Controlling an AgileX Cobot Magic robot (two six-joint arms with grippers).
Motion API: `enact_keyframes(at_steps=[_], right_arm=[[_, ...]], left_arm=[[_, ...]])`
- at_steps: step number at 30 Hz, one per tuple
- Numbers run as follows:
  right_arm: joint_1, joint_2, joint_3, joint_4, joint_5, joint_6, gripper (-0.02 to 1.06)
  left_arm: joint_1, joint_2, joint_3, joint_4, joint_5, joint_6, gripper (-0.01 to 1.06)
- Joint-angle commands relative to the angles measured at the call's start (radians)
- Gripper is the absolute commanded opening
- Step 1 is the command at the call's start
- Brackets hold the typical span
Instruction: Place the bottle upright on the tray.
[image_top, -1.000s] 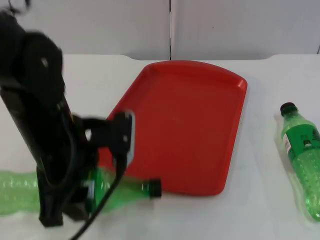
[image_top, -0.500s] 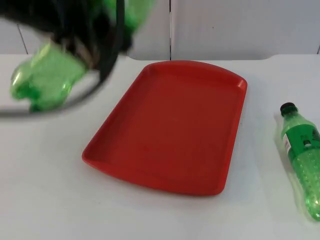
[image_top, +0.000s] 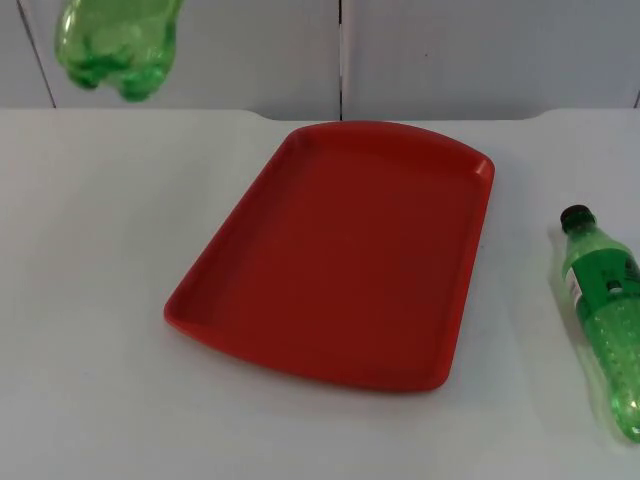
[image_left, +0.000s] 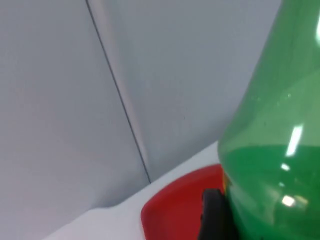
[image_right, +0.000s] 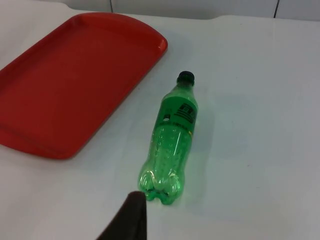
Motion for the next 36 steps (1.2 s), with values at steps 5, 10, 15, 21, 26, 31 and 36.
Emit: enact_keyframes(at_steps=[5,10,15,21,26,31,36], right_arm=[[-0.003,-0.003,0.000,0.002,-0.006,0.002,1.05],[-0.003,-0.003,0.000,0.002,-0.006,0.002,1.05],[-0.003,-0.003,0.000,0.002,-0.006,0.002,1.05],[-0.003,-0.003,0.000,0.002,-0.006,0.002,1.05],[-0.003,-0.003,0.000,0.002,-0.006,0.002,1.05],[-0.003,-0.003,0.000,0.002,-0.006,0.002,1.05],[-0.003,-0.003,0.000,0.002,-0.006,0.002,1.05]], left_arm=[[0.000,0.028,-0.092,-0.110,0.040,-0.007,0.00],[0.000,0.066,-0.126,-0.259,0.126,0.080,0.00],[0.021,0.112,-0.158,-0.450,0.325,0.185,0.00],[0.077,0.154,-0.161,-0.813,0.399,0.503,0.00],[0.129,0.202,-0.168,-0.813,0.538,0.610,0.00],[0.139,0.252,-0.168,-0.813,0.574,0.796,0.00],[0.139,0.321,-0.168,-0.813,0.603,0.902,0.00]])
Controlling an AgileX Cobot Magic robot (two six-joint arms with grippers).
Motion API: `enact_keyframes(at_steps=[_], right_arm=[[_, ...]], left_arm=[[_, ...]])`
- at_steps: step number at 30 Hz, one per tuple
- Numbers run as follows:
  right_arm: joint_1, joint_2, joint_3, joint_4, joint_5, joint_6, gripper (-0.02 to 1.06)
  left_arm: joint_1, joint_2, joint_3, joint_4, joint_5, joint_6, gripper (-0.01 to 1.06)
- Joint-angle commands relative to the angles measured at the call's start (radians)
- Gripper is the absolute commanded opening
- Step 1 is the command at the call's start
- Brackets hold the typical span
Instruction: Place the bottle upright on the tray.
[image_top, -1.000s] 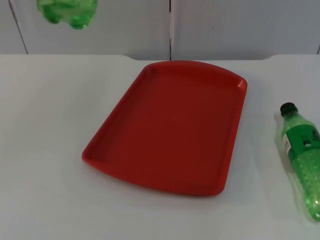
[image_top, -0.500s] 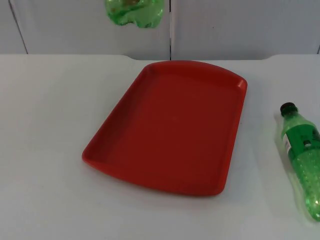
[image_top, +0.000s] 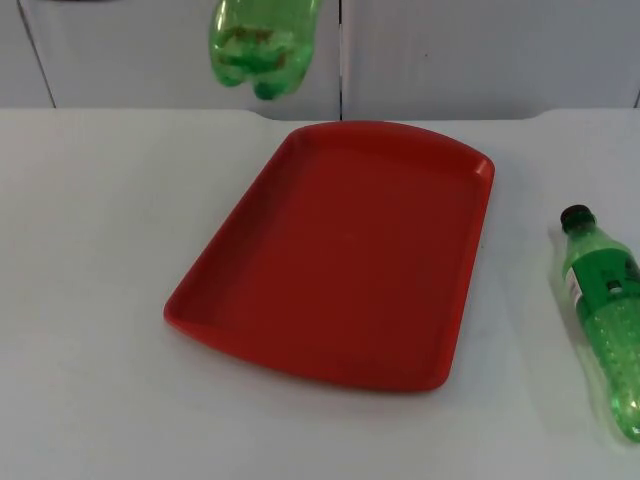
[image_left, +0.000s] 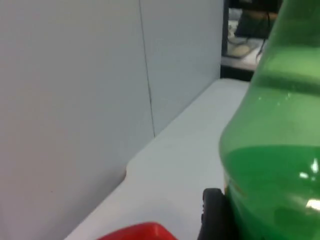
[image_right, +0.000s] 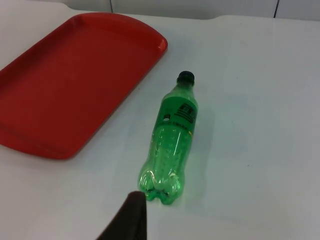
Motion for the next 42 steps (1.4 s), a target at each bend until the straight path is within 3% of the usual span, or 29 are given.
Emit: enact_keyframes(at_steps=[1,8,11,16,17,21,22,23,26,28,29,31,32,37,42], right_arm=[[-0.003,-0.003,0.000,0.002,-0.006,0.002,1.05],[-0.003,-0.003,0.000,0.002,-0.006,0.002,1.05],[-0.003,-0.003,0.000,0.002,-0.006,0.002,1.05],[-0.003,-0.003,0.000,0.002,-0.006,0.002,1.05],[-0.003,-0.003,0.000,0.002,-0.006,0.002,1.05],[-0.003,-0.003,0.000,0.002,-0.006,0.002,1.05],[-0.003,-0.003,0.000,0.002,-0.006,0.002,1.05],[-0.003,-0.003,0.000,0.002,-0.006,0.002,1.05],[-0.003,-0.003,0.000,0.002,-0.006,0.002,1.05],[-0.003,-0.003,0.000,0.002,-0.006,0.002,1.05],[-0.003,-0.003,0.000,0.002,-0.006,0.002,1.05],[-0.003,-0.003,0.000,0.002,-0.006,0.002,1.05],[-0.003,-0.003,0.000,0.002,-0.006,0.002,1.05],[-0.003,-0.003,0.000,0.002,-0.006,0.002,1.05],[-0.003,-0.003,0.000,0.002,-0.006,0.002,1.05]], left_arm=[[0.001,0.033,-0.010,-0.017,0.030,0.049,0.00],[0.001,0.089,-0.045,-0.017,0.024,0.072,0.00],[0.001,0.087,-0.081,-0.017,-0.043,0.072,0.00],[-0.038,0.080,-0.182,-0.017,-0.540,-0.041,0.00],[-0.038,0.080,-0.182,-0.017,-0.540,-0.041,0.00],[-0.086,0.082,-0.236,-0.017,-0.880,-0.198,0.00],[-0.094,0.082,-0.242,-0.017,-0.919,-0.239,0.00],[-0.094,0.082,-0.242,-0.017,-0.919,-0.239,0.00],[-0.094,0.082,-0.244,-0.017,-0.905,-0.395,0.00],[-0.094,0.086,-0.244,-0.017,-0.851,-0.679,0.00],[-0.094,0.086,-0.244,-0.017,-0.851,-0.679,0.00],[-0.092,0.095,-0.244,-0.008,-0.784,-0.847,0.00],[-0.092,0.102,-0.251,0.065,-0.769,-0.896,0.00],[-0.092,0.141,-0.257,0.335,-0.722,-0.924,0.00],[-0.092,0.195,-0.257,0.566,-0.773,-0.924,0.00]])
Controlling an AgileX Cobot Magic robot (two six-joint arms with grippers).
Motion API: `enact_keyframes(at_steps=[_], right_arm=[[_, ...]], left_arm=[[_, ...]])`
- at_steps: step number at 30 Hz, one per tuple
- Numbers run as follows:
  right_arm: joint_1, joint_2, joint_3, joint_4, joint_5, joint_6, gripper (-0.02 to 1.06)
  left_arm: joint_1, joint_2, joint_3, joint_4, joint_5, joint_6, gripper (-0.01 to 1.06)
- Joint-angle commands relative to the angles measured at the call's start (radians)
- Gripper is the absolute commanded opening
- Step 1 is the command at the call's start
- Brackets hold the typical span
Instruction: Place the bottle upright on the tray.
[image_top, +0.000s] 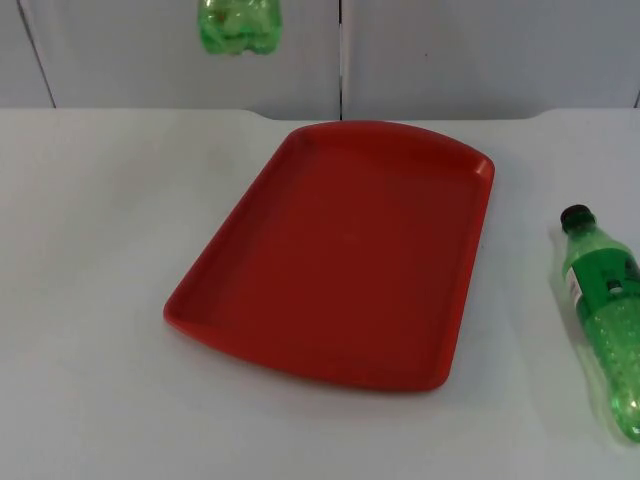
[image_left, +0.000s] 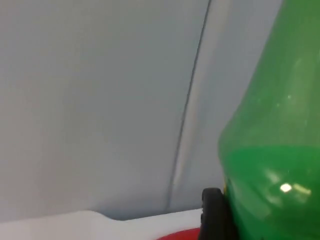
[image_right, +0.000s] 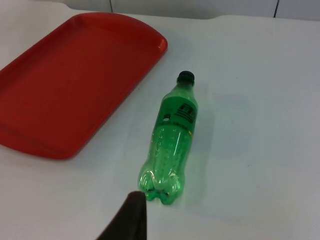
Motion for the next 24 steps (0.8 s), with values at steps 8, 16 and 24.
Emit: enact_keyframes(at_steps=[8,16,24], right_arm=[[-0.003,-0.003,0.000,0.002,-0.006,0.000,1.05],[-0.003,-0.003,0.000,0.002,-0.006,0.000,1.05],[-0.003,-0.003,0.000,0.002,-0.006,0.000,1.05]], left_arm=[[-0.015,0.023,-0.013,0.306,-0.055,-0.182,0.00],[-0.112,0.023,-0.013,0.731,-0.177,-0.196,0.00],[-0.120,0.023,-0.013,0.537,-0.285,-0.411,0.00]])
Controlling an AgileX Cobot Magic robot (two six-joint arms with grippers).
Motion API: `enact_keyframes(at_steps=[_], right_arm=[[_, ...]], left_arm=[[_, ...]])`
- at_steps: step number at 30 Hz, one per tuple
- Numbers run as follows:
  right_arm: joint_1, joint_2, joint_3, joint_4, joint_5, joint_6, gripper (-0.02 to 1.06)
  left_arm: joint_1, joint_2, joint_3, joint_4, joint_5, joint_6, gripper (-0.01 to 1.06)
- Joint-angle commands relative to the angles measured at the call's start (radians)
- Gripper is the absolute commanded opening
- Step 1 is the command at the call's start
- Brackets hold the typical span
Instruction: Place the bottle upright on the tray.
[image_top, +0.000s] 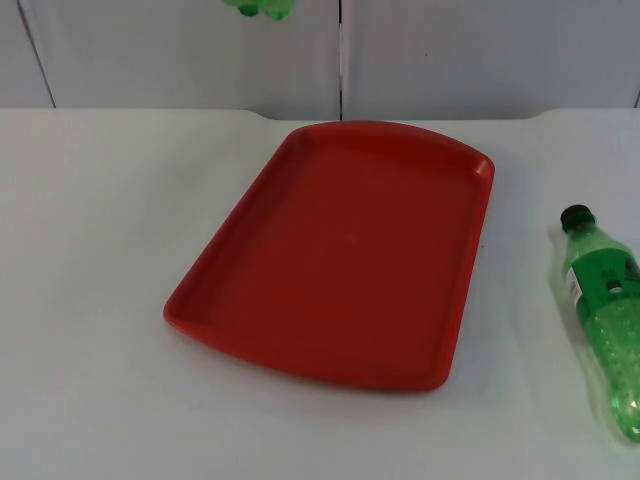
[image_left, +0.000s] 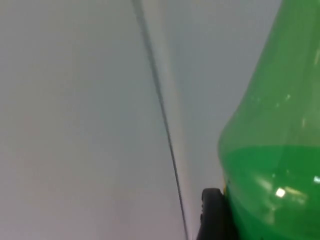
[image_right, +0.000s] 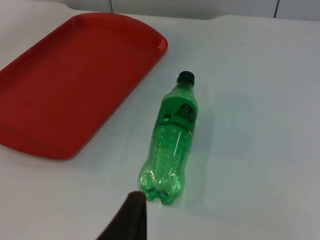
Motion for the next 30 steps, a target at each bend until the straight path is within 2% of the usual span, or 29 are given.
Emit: enact_keyframes(at_steps=[1,4,5,9,11,15,16,18,21,22,23,26,27,30], right_arm=[[-0.003,-0.003,0.000,0.002,-0.006,0.000,1.05],[-0.003,-0.003,0.000,0.002,-0.006,0.000,1.05],[-0.003,-0.003,0.000,0.002,-0.006,0.000,1.05],[-0.003,-0.003,0.000,0.002,-0.006,0.000,1.05],[-0.003,-0.003,0.000,0.002,-0.006,0.000,1.05],[-0.003,-0.003,0.000,0.002,-0.006,0.000,1.05],[-0.003,-0.003,0.000,0.002,-0.006,0.000,1.05],[-0.003,-0.003,0.000,0.002,-0.006,0.000,1.05],[-0.003,-0.003,0.000,0.002,-0.006,0.000,1.05],[-0.003,-0.003,0.000,0.002,-0.006,0.000,1.05],[-0.003,-0.003,0.000,0.002,-0.006,0.000,1.05],[-0.003,-0.003,0.000,0.002,-0.006,0.000,1.05],[-0.003,-0.003,0.000,0.002,-0.006,0.000,1.05],[-0.003,-0.003,0.000,0.002,-0.006,0.000,1.05]], left_arm=[[-0.001,-0.006,-0.013,-0.028,-0.030,-0.068,0.00],[-0.001,-0.006,-0.013,-0.021,-0.076,-0.184,0.00],[-0.001,-0.006,-0.013,-0.021,-0.076,-0.184,0.00],[0.026,-0.004,-0.013,0.055,-0.103,-0.447,0.00],[0.039,-0.004,-0.013,0.081,-0.099,-0.494,0.00],[0.102,0.021,-0.013,0.208,-0.056,-0.683,0.00],[0.102,0.021,-0.013,0.208,-0.056,-0.683,0.00],[0.138,0.046,-0.013,0.365,-0.058,-0.757,0.00],[0.165,0.085,-0.002,0.649,-0.113,-0.829,0.00],[0.165,0.085,-0.002,0.649,-0.113,-0.829,0.00],[0.175,0.098,0.008,0.696,-0.146,-0.887,0.00],[0.197,0.135,0.076,0.793,-0.311,-1.020,0.00],[0.197,0.135,0.076,0.793,-0.311,-1.020,0.00],[0.198,0.187,0.131,0.857,-0.419,-0.939,0.00]])
